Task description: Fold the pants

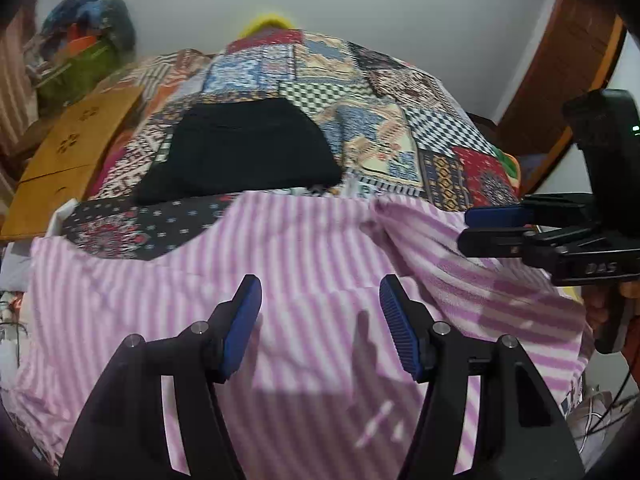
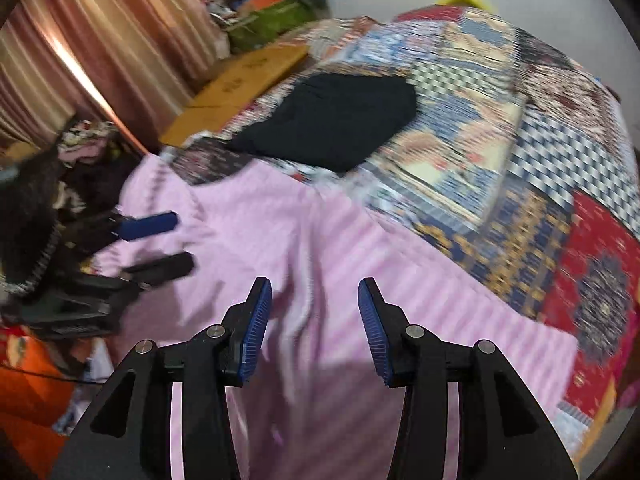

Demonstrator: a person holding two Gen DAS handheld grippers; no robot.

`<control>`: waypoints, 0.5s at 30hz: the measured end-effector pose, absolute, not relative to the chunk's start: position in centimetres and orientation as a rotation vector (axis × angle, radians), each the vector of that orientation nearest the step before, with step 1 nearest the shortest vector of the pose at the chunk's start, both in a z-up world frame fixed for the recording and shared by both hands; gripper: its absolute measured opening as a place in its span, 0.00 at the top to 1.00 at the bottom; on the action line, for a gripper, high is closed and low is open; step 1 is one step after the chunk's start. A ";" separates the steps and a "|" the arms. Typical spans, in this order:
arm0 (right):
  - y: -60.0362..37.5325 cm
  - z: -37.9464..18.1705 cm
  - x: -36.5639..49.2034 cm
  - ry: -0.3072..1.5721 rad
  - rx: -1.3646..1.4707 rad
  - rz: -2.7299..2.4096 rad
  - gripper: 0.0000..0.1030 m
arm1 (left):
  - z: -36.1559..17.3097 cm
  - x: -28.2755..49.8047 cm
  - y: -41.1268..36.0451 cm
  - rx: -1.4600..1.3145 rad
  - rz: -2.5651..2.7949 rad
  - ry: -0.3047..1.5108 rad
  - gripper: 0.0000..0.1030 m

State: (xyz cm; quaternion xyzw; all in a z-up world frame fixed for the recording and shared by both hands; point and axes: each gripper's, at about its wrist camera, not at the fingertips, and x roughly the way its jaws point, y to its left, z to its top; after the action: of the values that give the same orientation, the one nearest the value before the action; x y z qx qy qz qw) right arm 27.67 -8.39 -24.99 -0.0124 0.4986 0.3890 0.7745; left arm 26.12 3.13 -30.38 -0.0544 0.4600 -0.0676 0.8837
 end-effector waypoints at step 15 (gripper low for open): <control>-15.6 -25.0 23.0 1.070 -0.103 0.604 0.59 | -28.4 23.3 0.0 -0.099 -0.229 0.926 0.40</control>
State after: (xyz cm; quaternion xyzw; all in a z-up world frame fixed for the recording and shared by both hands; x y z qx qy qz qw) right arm 23.01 -15.58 -25.02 -0.0482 0.5016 0.2832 0.8160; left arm 23.31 -0.01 -28.35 -0.0475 0.4455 -0.1104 0.8872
